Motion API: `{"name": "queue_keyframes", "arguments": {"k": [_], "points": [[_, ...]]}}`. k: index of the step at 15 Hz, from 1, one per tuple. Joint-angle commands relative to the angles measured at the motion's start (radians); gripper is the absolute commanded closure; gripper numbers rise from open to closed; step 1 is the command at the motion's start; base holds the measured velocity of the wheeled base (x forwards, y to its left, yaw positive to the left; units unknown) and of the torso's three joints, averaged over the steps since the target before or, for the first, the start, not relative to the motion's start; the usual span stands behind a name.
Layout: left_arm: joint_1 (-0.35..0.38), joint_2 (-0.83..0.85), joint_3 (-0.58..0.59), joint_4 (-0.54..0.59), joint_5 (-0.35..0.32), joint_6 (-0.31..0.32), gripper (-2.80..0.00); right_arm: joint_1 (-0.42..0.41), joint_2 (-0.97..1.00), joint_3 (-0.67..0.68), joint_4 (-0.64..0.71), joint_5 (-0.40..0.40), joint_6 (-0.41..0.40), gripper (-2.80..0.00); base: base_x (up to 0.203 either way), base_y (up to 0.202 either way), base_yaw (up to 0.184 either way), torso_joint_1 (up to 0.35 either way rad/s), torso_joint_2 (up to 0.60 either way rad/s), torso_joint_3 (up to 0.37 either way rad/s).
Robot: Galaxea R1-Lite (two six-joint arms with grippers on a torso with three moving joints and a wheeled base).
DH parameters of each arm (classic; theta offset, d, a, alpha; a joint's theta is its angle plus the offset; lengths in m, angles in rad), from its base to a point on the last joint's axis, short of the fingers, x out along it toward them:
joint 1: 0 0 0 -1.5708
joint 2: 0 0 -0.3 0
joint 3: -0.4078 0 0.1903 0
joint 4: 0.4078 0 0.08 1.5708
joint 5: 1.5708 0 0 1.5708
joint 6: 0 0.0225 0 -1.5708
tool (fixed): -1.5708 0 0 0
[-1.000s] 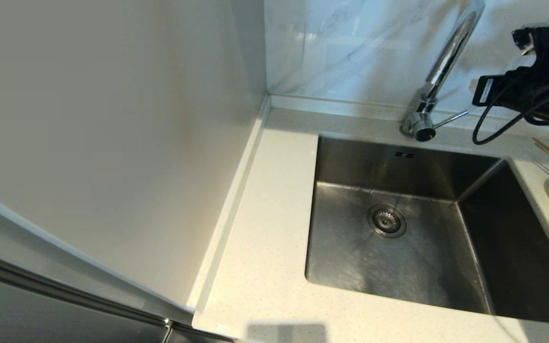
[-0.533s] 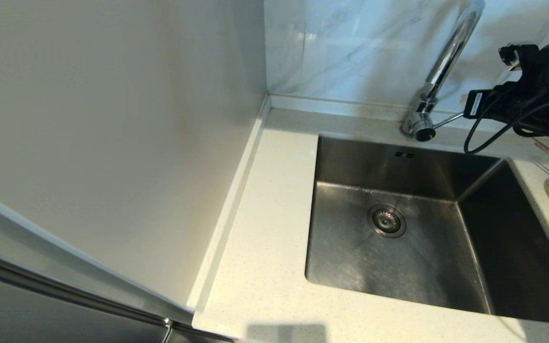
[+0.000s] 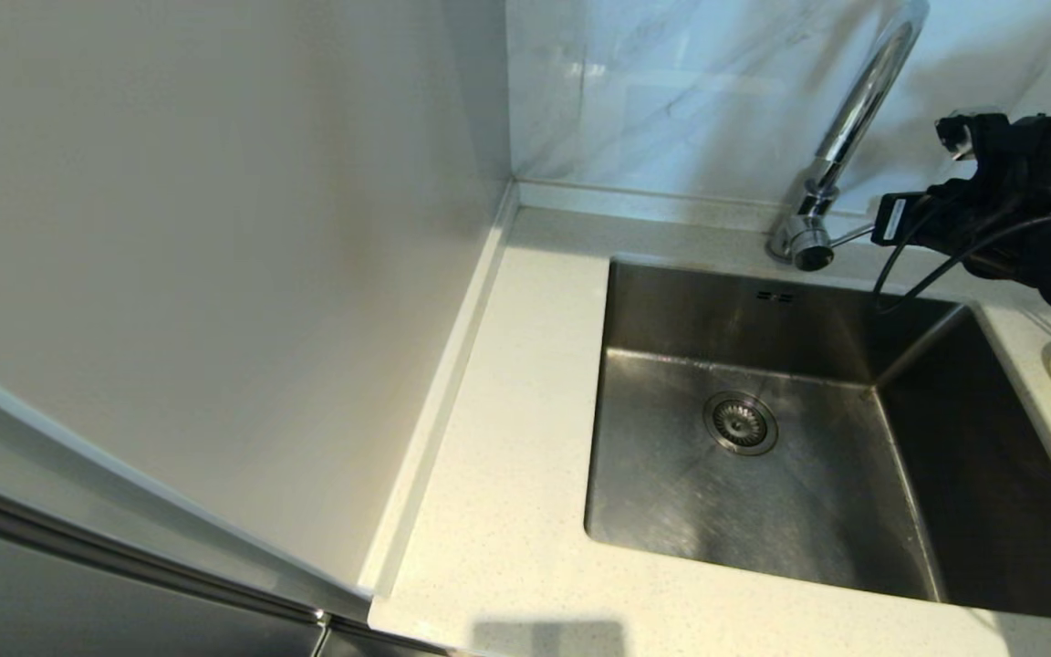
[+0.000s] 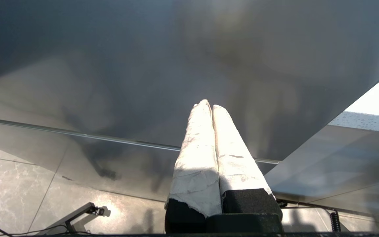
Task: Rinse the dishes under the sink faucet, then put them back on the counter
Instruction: Turn on the faucet, then pick up the plate
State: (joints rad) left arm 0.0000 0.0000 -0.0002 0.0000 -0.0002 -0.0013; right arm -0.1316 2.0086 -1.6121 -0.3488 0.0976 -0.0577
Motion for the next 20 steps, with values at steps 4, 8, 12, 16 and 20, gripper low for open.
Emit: {"name": "queue_keyframes", "arguments": {"k": [4,8,12,16,20], "points": [[0.000,0.000,0.000,0.000,0.000,0.001,0.00,-0.060,-0.108,0.099,0.092,0.103,-0.070,0.00,0.000,0.000,0.000,0.000,0.00,0.000],[0.000,0.000,0.000,0.000,0.000,0.001,0.00,-0.095,-0.186,0.145,0.163,0.193,-0.085,0.00,0.000,0.000,0.000,0.000,0.00,0.000],[0.000,0.000,0.000,0.000,0.000,0.000,0.00,-0.113,-0.182,0.154,0.027,0.058,-0.008,0.00,0.000,0.000,0.000,0.000,0.00,0.000],[0.000,0.000,0.000,0.000,0.000,0.001,0.00,-0.232,-0.298,0.230,0.004,0.144,0.112,0.00,0.000,0.000,0.000,0.000,0.00,0.000],[0.000,0.000,0.000,0.000,0.000,0.000,0.00,-0.369,-0.550,0.426,0.058,0.309,0.237,0.00,0.000,0.000,0.000,0.000,0.00,0.000]]}}
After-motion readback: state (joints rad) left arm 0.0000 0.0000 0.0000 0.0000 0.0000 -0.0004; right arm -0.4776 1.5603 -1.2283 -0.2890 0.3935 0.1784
